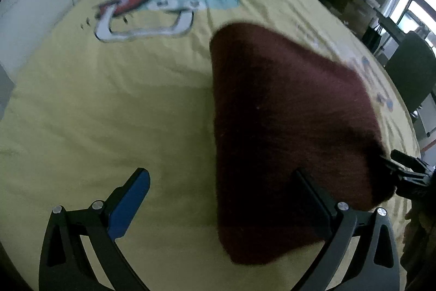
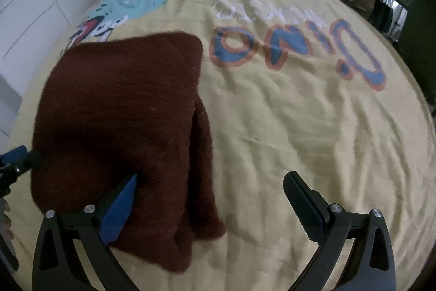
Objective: Fold small clothes
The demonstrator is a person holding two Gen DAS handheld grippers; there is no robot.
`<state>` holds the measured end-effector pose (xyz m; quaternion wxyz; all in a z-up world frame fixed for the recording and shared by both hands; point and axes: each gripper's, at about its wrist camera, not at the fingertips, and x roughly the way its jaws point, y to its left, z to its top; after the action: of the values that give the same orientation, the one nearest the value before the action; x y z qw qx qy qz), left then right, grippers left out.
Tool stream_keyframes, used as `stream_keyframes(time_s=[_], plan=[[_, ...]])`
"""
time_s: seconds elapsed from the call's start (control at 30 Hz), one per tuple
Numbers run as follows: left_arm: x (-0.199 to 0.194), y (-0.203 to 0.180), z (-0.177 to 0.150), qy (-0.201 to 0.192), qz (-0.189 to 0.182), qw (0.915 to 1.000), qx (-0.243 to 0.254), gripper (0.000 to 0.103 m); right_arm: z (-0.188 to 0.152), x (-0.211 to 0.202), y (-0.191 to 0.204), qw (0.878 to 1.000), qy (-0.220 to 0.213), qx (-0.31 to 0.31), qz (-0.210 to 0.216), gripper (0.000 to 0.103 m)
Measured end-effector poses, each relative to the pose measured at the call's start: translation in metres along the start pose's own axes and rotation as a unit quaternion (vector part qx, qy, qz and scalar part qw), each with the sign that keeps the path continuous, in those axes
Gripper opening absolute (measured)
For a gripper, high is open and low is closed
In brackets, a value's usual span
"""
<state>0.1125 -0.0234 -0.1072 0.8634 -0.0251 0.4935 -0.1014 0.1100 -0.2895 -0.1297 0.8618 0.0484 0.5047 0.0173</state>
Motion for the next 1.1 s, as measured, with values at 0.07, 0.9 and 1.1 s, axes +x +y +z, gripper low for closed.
stream_keyframes(time_s=[0.07, 0.9, 1.1], plan=[[-0.021, 0.001, 0.002, -0.013, -0.001, 0.9999, -0.005, 0.102, -0.001, -0.021, 0.003, 1.000, -0.015, -0.005, -0.006, 0.103], [-0.141, 0.005, -0.069, -0.011, 0.066, 0.9977, 0.008, 0.102, -0.076, -0.199, -0.018, 0.994, -0.089, 0.004, -0.059, 0.103], [-0.142, 0.001, -0.071, -0.014, 0.066, 0.9977, 0.007, 0.102, -0.078, -0.200, -0.017, 0.994, -0.089, 0.003, -0.058, 0.103]])
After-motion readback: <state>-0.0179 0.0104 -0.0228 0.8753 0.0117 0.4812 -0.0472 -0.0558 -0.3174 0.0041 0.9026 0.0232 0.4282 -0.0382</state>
